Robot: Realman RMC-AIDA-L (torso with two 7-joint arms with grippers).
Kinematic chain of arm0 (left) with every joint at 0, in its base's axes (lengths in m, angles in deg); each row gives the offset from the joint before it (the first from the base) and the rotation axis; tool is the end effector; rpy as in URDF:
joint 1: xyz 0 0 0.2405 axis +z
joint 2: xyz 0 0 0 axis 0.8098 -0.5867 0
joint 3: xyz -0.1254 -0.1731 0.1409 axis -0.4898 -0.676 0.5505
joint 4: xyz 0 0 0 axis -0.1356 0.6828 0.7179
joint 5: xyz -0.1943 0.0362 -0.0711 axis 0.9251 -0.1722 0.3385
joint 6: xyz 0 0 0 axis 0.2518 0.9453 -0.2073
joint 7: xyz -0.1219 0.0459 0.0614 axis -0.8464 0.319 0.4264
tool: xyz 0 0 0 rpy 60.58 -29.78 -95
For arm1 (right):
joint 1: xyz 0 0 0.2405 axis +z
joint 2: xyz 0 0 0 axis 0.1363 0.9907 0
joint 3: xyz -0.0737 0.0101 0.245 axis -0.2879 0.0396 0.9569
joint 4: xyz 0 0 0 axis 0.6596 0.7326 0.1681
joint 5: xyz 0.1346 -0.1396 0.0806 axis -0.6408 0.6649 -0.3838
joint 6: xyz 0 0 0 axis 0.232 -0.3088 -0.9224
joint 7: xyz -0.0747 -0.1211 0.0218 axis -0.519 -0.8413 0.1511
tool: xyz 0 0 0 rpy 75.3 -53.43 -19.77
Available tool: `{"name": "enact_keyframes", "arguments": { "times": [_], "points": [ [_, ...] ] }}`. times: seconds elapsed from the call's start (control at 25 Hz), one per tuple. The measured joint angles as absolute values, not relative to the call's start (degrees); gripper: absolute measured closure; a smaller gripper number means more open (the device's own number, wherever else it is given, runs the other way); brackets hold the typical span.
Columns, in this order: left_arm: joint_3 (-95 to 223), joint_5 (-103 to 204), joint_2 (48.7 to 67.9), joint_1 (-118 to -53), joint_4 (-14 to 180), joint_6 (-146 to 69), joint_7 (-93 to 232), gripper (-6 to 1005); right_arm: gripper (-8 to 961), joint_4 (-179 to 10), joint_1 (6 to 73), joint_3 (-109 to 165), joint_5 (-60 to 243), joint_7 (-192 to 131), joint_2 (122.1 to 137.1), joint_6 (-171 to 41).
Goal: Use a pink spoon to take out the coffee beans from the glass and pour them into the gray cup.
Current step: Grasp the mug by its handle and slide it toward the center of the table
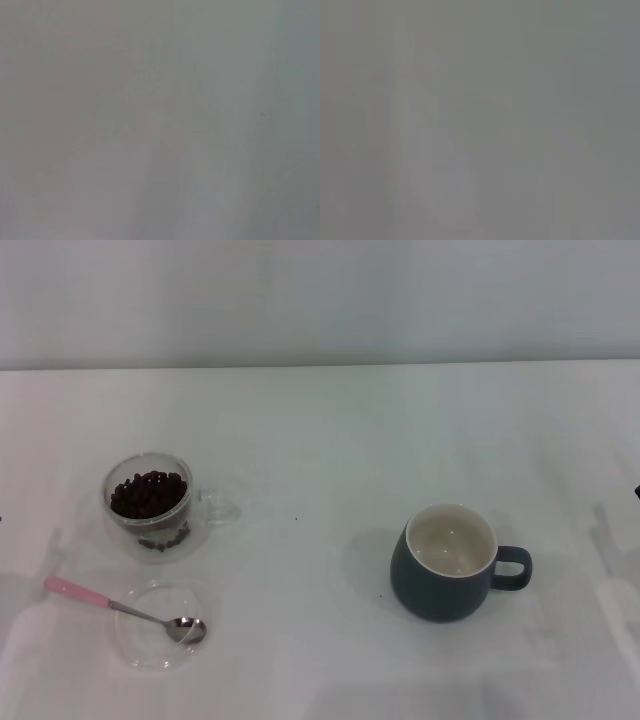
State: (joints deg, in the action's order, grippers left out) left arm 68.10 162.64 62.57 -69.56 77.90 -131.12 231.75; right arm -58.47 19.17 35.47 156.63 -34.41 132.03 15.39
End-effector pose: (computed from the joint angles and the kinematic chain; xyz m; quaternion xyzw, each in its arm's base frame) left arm -0.3612 0.2468 -0.0019 -0.6732 -0.2494 -0.3525 0.6003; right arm 0.3585 0.2165 -0.0083 -0.6197 0.2511 0.3144 0.6739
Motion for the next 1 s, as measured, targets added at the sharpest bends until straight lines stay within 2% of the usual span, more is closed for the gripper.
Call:
{"name": "enact_keyframes", "arguments": {
  "times": [0.56,1.0],
  "points": [
    [68.1,162.6,62.51,-69.9,77.8,-130.4,231.7,127,139,-59.8,18.7,29.4,156.6,-30.6,131.88,15.2],
    [68.4,162.5,62.49,-70.1,78.0,-130.0,231.7,126,163,-62.0,14.4,16.6,156.6,-26.9,131.76,18.3]
  ]
}}
